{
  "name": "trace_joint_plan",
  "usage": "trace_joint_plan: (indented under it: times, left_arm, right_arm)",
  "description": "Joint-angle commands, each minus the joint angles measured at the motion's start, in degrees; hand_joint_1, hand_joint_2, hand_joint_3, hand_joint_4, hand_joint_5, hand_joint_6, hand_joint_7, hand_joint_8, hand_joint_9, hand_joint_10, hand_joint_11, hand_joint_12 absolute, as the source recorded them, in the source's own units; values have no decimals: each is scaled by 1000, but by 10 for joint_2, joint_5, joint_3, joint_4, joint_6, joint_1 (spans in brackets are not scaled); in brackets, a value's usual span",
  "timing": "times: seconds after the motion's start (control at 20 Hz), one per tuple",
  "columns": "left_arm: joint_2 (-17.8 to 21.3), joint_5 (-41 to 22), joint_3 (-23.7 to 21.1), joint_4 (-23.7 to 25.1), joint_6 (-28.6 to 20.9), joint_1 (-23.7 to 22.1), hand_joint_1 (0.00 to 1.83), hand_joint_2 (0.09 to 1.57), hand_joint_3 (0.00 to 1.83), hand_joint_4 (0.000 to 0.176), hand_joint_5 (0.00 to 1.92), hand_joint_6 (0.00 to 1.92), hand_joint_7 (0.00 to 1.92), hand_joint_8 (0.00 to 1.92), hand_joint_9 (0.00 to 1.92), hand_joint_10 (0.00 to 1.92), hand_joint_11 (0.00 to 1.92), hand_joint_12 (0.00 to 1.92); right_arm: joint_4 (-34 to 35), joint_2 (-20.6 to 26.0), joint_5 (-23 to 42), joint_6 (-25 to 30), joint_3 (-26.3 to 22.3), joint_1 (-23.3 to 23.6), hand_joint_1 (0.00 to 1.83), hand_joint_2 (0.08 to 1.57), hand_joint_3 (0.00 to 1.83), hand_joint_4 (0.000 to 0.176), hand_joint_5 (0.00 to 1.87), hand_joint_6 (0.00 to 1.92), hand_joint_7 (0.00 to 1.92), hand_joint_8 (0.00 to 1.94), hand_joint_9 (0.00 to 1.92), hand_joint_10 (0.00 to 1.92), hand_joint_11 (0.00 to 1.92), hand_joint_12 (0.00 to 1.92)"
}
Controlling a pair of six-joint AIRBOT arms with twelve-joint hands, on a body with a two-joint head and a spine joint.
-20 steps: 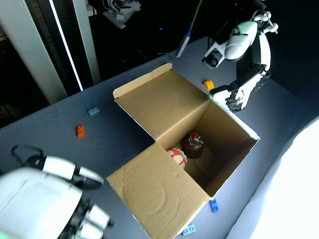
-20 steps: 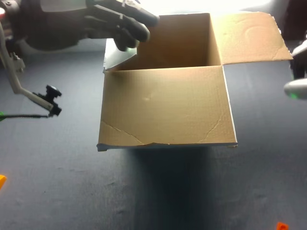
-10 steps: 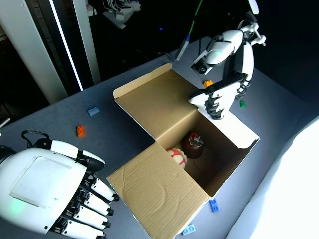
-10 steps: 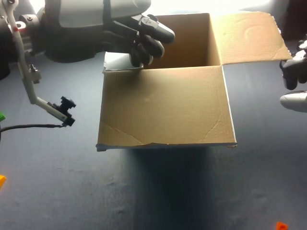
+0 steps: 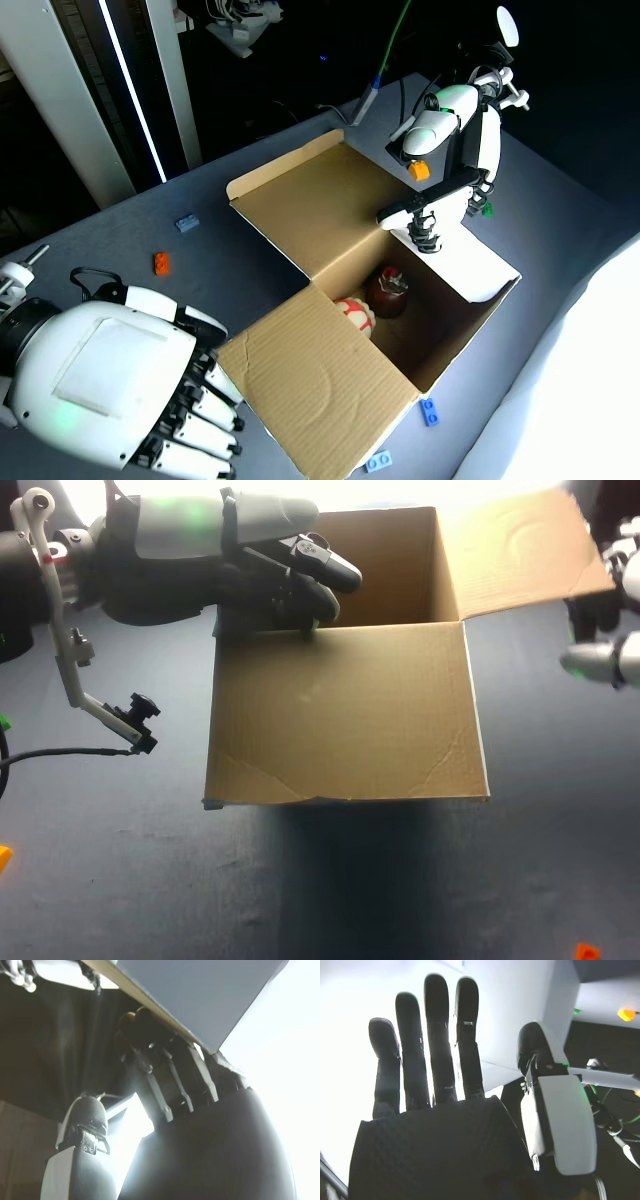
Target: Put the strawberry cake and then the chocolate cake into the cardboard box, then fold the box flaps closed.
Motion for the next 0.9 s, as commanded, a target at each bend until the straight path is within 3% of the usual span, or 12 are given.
trace_joint_plan:
  times: [0.0,0.1,0.3,0.65,0.85]
  left_arm:
    - [-1,-24,2,-12,2,1,222,1242,0,0,956,3,887,636,704,1168,485,1504]
    - [-3,-24,3,-12,4,2,234,1240,1,0,947,4,855,712,686,1216,458,1558]
    - [-5,-24,4,-12,4,0,237,1236,0,0,938,2,848,704,694,1200,463,1545]
    - [-7,-23,9,-12,4,-20,230,1243,2,0,972,20,828,742,675,1191,459,1500]
    - [-7,-25,21,-11,-2,-48,229,1235,0,0,948,1,913,536,723,1102,488,1488]
  right_arm:
    - [3,3,58,-1,6,18,202,1247,0,0,688,904,720,973,473,1426,234,1921]
    - [2,-2,49,-1,10,42,173,1261,5,0,675,958,701,1055,466,1480,263,1921]
    - [2,-9,38,-1,10,86,181,1264,1,0,675,906,691,986,445,1420,216,1921]
    - [-13,-33,25,-1,17,139,179,1258,0,0,666,932,697,1031,461,1442,251,1921]
    - [-18,-47,23,-1,27,151,127,1277,3,0,639,947,680,982,468,1389,242,1921]
